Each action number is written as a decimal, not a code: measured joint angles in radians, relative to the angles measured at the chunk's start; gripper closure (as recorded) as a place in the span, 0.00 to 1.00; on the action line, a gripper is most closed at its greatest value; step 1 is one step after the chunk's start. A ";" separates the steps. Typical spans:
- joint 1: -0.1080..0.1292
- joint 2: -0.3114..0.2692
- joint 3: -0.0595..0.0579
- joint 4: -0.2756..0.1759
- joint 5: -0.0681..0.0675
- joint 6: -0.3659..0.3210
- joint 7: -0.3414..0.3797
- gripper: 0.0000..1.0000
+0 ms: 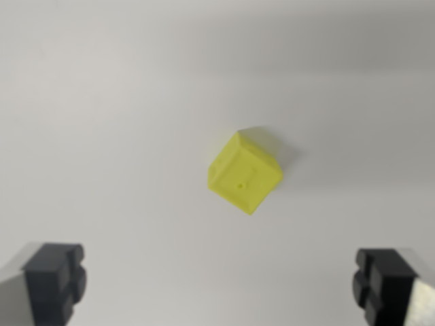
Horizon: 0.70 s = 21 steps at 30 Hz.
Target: Pick yellow cube
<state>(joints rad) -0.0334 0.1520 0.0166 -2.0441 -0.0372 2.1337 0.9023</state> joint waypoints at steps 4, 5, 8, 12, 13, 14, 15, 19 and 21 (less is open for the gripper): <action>-0.003 0.002 0.000 -0.025 0.002 0.030 0.025 0.00; -0.003 0.003 0.000 -0.031 0.002 0.038 0.032 0.00; -0.006 0.006 0.000 -0.049 0.003 0.061 0.051 0.00; -0.008 0.010 0.000 -0.072 0.005 0.091 0.076 0.00; -0.009 0.011 0.000 -0.078 0.005 0.099 0.082 0.00; -0.010 0.013 0.000 -0.084 0.005 0.106 0.089 0.00; -0.010 0.014 0.000 -0.089 0.006 0.114 0.095 0.00; -0.013 0.020 0.000 -0.111 0.007 0.145 0.121 0.00; -0.015 0.023 0.000 -0.122 0.008 0.160 0.134 0.00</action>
<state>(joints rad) -0.0479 0.1754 0.0165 -2.1660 -0.0296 2.2937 1.0358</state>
